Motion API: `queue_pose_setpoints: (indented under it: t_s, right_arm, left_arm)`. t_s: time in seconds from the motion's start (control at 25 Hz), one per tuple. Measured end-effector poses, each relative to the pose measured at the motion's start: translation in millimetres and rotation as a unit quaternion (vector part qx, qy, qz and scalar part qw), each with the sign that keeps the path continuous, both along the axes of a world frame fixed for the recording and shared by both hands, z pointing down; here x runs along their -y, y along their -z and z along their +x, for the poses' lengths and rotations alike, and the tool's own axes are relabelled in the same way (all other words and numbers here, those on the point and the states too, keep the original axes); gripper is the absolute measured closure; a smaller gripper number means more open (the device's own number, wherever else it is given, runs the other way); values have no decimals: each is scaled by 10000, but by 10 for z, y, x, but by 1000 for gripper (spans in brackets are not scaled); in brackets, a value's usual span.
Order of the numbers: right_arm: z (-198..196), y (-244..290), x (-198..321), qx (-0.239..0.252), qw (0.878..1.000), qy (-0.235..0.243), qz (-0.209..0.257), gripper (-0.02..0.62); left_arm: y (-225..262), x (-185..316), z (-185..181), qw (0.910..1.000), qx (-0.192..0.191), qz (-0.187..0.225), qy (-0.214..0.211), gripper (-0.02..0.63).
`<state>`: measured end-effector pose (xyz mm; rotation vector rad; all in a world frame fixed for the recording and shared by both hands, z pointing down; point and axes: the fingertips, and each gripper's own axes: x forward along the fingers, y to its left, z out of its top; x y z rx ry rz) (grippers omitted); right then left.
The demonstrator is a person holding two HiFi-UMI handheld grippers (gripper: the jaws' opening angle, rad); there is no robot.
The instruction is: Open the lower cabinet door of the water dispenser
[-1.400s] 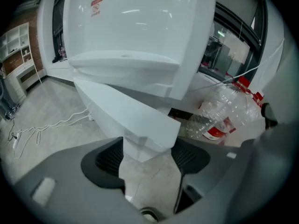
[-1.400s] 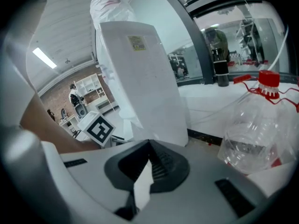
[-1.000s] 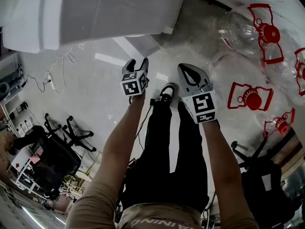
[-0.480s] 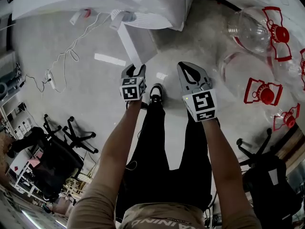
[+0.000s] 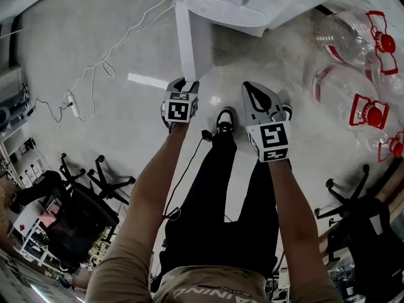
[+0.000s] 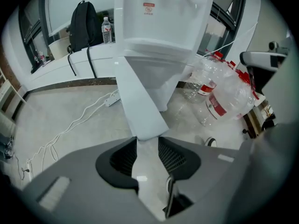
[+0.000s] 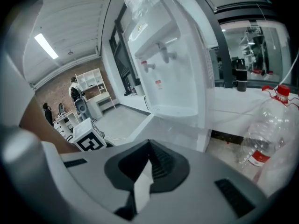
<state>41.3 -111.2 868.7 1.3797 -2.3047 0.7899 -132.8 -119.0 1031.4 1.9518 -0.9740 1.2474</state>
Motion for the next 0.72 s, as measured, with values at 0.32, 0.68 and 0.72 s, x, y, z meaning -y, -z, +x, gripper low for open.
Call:
queue_pose_setpoints:
  t_s: [0.32,0.68,0.72]
  right_arm:
    - [-308,-52,-107,9,9999,120,-123,586]
    - [-491,-183,109,19,9995,240,-203,586]
    - [-526,-195,131,14,9994,255,-217,586]
  left_arm:
    - [-13,110,-472,9983,248,96,-511,459]
    - [-11,374,-1115,9990,428,58,-69,544]
    - [-17,419,-1180,9985,497,111,-187,560]
